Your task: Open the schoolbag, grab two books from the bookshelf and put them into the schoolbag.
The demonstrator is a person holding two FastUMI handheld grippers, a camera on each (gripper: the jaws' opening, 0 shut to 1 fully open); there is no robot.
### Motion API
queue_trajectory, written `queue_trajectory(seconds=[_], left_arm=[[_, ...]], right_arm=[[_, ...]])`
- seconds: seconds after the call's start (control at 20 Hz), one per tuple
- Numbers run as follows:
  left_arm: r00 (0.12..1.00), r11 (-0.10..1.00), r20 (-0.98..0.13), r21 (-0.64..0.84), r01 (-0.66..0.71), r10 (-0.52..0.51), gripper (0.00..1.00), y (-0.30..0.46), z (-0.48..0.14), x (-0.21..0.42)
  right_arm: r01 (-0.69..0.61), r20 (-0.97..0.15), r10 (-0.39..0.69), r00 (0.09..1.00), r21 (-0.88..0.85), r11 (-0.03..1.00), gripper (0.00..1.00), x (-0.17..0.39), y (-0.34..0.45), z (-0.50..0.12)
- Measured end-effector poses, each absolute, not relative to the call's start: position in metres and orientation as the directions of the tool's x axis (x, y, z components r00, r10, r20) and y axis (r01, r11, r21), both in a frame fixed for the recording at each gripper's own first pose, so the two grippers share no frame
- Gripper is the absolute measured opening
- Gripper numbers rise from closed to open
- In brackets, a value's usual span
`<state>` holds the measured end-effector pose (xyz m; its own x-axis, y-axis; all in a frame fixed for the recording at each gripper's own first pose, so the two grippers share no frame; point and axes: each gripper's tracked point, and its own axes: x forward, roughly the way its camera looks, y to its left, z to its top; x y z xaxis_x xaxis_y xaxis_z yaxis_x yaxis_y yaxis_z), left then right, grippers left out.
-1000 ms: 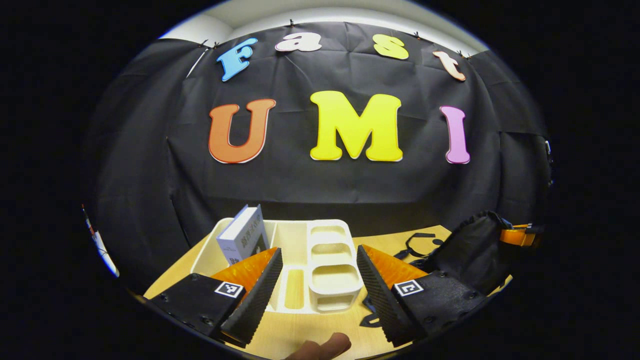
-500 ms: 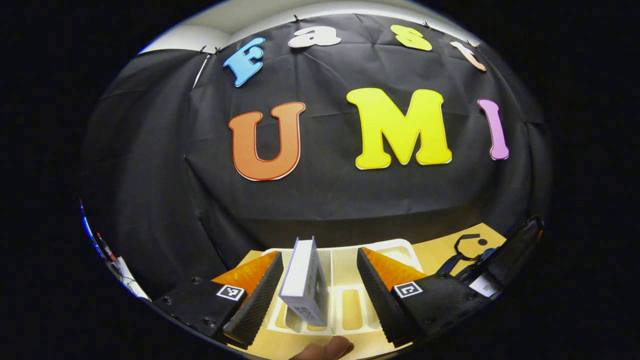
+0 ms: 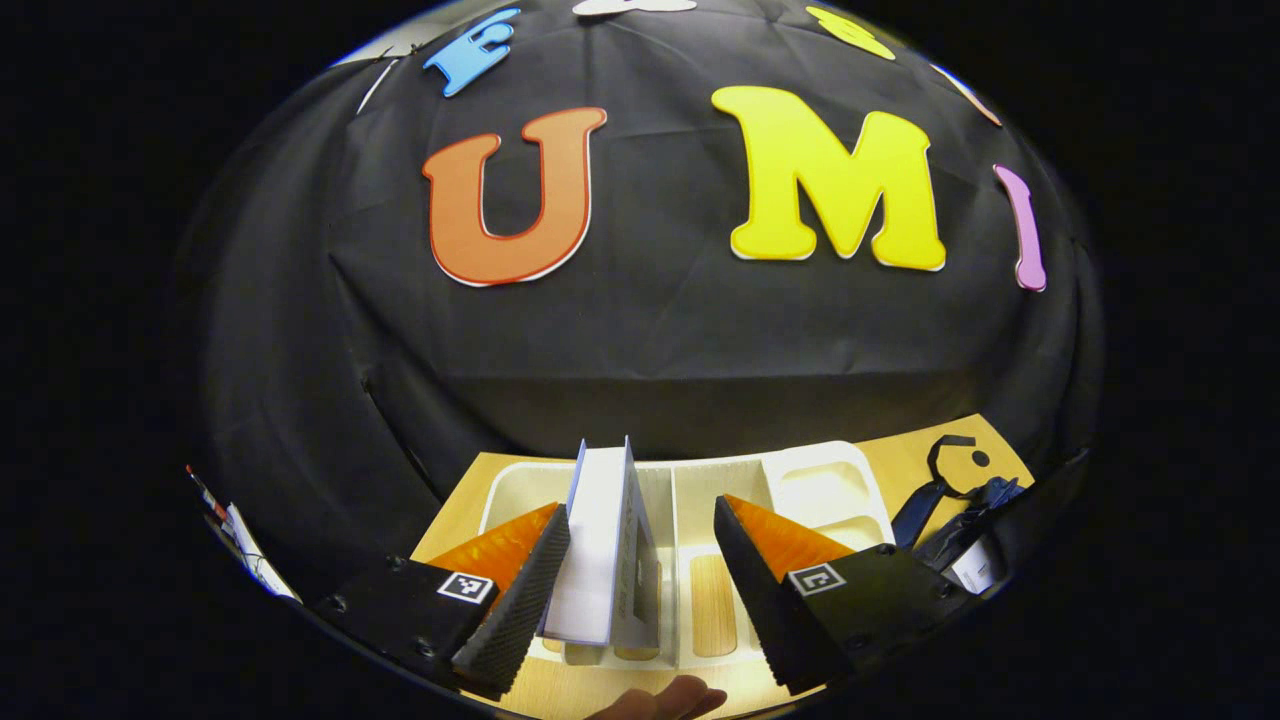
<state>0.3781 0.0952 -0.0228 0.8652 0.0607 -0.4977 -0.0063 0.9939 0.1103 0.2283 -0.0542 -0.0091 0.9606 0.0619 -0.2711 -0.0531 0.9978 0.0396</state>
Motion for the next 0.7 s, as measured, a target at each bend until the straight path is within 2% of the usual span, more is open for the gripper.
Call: queue_trajectory(seconds=[0.25, 0.4, 0.6, 0.7], left_arm=[[0.851, 0.98, -0.509, 0.195, -0.026, 0.124, 0.9, 0.117, -0.019, 0.394], [0.87, 0.98, -0.479, 0.201, -0.019, 0.115, 0.9, 0.114, -0.005, 0.391], [0.869, 0.96, -0.468, 0.28, -0.023, 0.157, 0.9, 0.125, -0.002, 0.398], [0.86, 0.957, -0.485, 0.289, -0.012, 0.158, 0.92, 0.127, -0.007, 0.399]], right_arm=[[-0.069, -0.279, 0.069, 0.958, 0.01, 0.998, 0.0, 0.23, -0.048, -0.015], [-0.082, -0.275, 0.076, 0.959, -0.013, 0.997, 0.0, 0.229, -0.045, -0.014], [-0.084, -0.274, 0.081, 0.958, -0.001, 0.996, 0.0, 0.228, -0.047, -0.016], [-0.084, -0.277, 0.081, 0.957, 0.002, 0.996, 0.0, 0.228, -0.049, -0.017]])
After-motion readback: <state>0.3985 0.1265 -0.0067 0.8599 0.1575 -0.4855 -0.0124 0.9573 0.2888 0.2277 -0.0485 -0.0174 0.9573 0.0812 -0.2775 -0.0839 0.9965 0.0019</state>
